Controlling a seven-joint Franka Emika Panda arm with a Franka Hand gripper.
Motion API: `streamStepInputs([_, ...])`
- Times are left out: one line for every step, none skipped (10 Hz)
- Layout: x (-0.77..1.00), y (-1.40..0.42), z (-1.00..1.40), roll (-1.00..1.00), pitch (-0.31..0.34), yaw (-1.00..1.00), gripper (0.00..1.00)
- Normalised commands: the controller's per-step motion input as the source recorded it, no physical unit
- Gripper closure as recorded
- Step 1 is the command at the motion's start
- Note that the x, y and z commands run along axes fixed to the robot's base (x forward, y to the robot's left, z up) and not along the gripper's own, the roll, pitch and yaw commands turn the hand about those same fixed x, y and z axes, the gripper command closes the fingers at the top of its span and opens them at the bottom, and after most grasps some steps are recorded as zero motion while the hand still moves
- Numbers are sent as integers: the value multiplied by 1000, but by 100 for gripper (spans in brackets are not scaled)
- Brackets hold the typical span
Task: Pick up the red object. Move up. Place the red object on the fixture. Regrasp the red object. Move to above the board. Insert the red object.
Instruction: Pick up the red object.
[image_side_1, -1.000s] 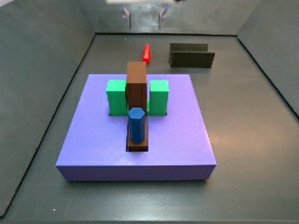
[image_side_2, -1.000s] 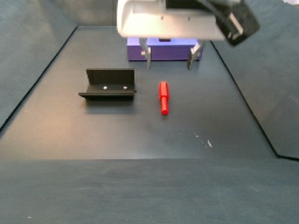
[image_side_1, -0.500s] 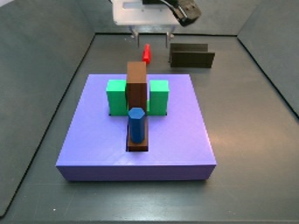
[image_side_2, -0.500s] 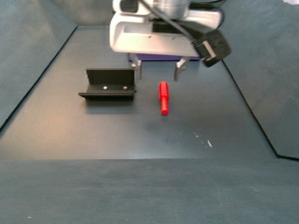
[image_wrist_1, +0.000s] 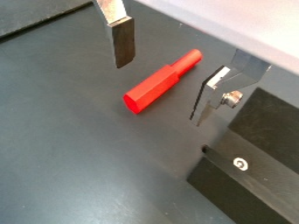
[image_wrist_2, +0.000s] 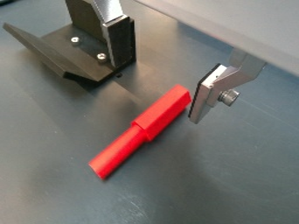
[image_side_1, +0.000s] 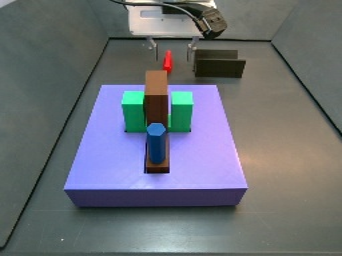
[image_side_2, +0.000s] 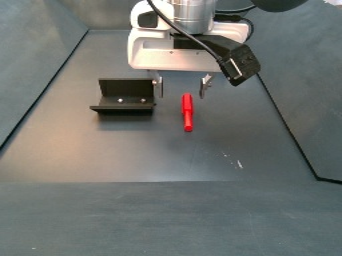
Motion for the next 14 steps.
streamStepInputs([-17, -66, -214, 0, -36, 0, 0])
streamStepInputs([-54, -83, -277, 0, -64, 0, 0])
streamStepInputs([-80, -126, -303, 0, -93, 0, 0])
streamStepInputs([-57, 0, -234, 0, -59, 0, 0])
streamStepInputs([-80, 63, -20, -14, 0, 0, 0])
streamStepInputs([-80, 71, -9, -16, 0, 0, 0])
streamStepInputs([-91, 31, -74, -9, -19, 0, 0])
streamStepInputs([-89, 0, -111, -13, -47, 0, 0])
streamStepInputs([-89, 0, -129, -17, -56, 0, 0])
streamStepInputs([-69, 0, -69, -24, -43, 0, 0])
streamStepInputs([-6, -3, -66, -23, -34, 0, 0])
streamStepInputs([-40, 0, -111, -61, -64, 0, 0])
streamStepInputs([-51, 0, -123, -73, -89, 0, 0])
streamStepInputs([-17, 0, -86, -77, -87, 0, 0])
